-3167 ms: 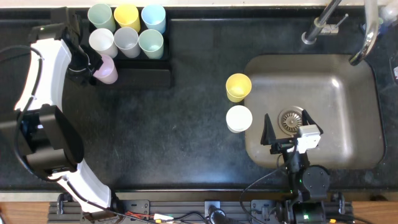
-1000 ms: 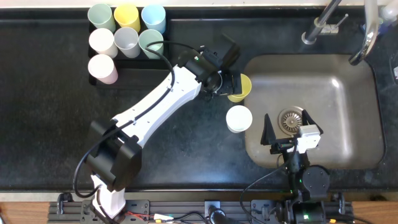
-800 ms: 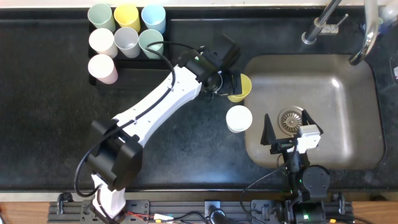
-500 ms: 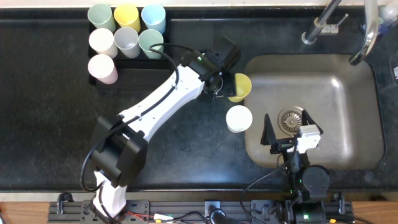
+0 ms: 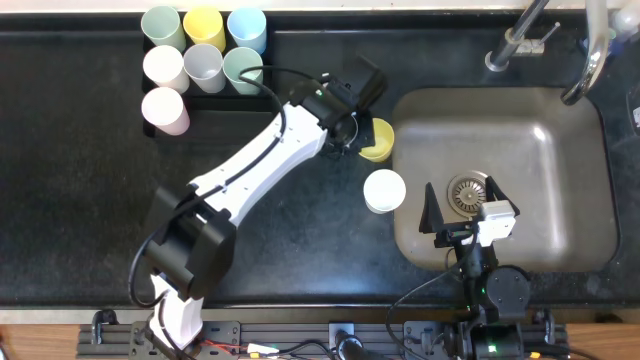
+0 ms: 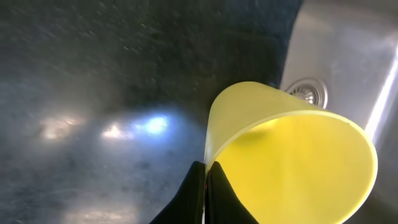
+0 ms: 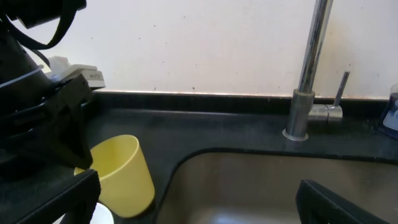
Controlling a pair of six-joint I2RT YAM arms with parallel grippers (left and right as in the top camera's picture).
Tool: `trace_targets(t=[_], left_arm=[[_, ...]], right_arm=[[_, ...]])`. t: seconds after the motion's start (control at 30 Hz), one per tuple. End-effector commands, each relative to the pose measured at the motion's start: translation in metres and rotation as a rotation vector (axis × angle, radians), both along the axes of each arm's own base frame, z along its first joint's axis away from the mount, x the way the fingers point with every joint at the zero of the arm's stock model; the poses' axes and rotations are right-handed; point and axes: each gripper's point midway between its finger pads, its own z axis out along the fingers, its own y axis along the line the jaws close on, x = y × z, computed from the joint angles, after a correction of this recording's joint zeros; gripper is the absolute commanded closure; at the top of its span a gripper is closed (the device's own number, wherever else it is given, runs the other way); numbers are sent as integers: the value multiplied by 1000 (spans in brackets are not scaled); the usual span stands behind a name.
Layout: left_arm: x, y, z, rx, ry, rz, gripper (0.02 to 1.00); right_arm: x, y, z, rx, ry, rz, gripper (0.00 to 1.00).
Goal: Store Cups
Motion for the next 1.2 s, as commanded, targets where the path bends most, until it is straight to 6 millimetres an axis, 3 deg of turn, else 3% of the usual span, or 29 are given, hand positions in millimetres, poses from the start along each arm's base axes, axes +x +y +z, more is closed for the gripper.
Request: trace_targets(t=[0.03, 0.07, 0.2, 0.4, 0.53, 0.77, 1.2], left_arm=[[33, 44, 70, -38, -162, 122, 982], [40, 69, 92, -50, -193, 177, 982], [44, 135, 115, -34, -182, 318, 982], [30, 232, 113, 54, -72, 535, 982], [22, 272, 103, 93, -14, 626, 982], [19, 298, 85, 132, 40, 686, 982], [30, 300, 56, 150, 94, 696, 982]], right_arm=[[0, 0, -4, -3, 2, -1, 5], [0, 0, -4, -3, 2, -1, 5], [0, 0, -4, -3, 2, -1, 3], [0, 0, -4, -3, 2, -1, 3], [0, -1, -4, -3, 2, -1, 3], [0, -1, -4, -3, 2, -1, 1], [0, 0, -4, -3, 2, -1, 3]])
